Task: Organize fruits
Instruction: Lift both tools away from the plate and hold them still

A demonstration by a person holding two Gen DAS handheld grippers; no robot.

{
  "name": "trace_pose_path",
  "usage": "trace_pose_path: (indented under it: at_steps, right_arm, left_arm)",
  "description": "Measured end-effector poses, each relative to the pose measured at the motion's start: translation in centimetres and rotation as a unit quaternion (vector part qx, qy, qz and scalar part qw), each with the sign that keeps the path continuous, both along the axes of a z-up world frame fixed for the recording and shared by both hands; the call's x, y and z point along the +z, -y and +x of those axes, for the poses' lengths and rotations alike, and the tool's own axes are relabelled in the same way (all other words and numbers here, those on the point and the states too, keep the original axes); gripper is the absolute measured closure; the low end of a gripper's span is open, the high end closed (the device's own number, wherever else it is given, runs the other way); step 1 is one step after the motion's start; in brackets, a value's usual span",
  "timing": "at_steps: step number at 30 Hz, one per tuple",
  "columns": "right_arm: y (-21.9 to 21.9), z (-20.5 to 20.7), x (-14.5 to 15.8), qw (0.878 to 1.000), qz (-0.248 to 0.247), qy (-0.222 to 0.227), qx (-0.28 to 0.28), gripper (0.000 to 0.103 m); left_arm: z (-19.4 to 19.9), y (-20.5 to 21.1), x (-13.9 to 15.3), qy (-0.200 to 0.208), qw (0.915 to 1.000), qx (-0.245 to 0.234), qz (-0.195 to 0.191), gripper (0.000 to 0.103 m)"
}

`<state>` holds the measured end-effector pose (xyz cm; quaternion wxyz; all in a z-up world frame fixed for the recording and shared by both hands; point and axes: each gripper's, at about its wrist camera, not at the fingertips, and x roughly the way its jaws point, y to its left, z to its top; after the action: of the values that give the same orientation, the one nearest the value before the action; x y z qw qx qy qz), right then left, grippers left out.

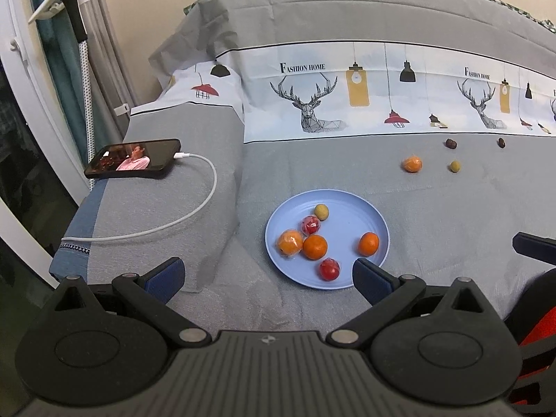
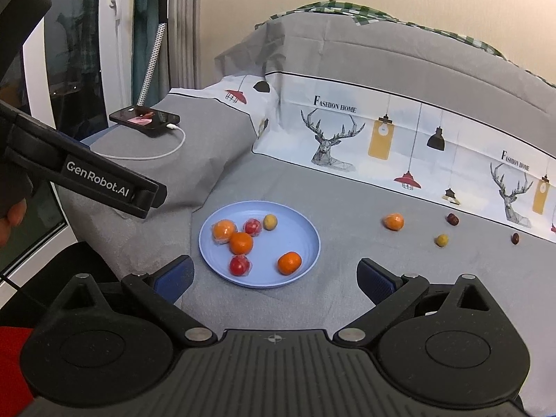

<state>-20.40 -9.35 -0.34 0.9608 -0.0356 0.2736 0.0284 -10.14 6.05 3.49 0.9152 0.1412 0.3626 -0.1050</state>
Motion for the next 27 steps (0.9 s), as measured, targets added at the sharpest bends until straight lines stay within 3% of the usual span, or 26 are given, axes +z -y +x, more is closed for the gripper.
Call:
trace_pose_path:
  at_steps: [27]
  right_arm:
    - [0.7,1.5,-1.6,0.999,0.022,-0.032,-0.007,0.003]
  left_arm:
    - [1.6,0.7,-1.2,-0.019,0.9998,0.000,0.011,0.000]
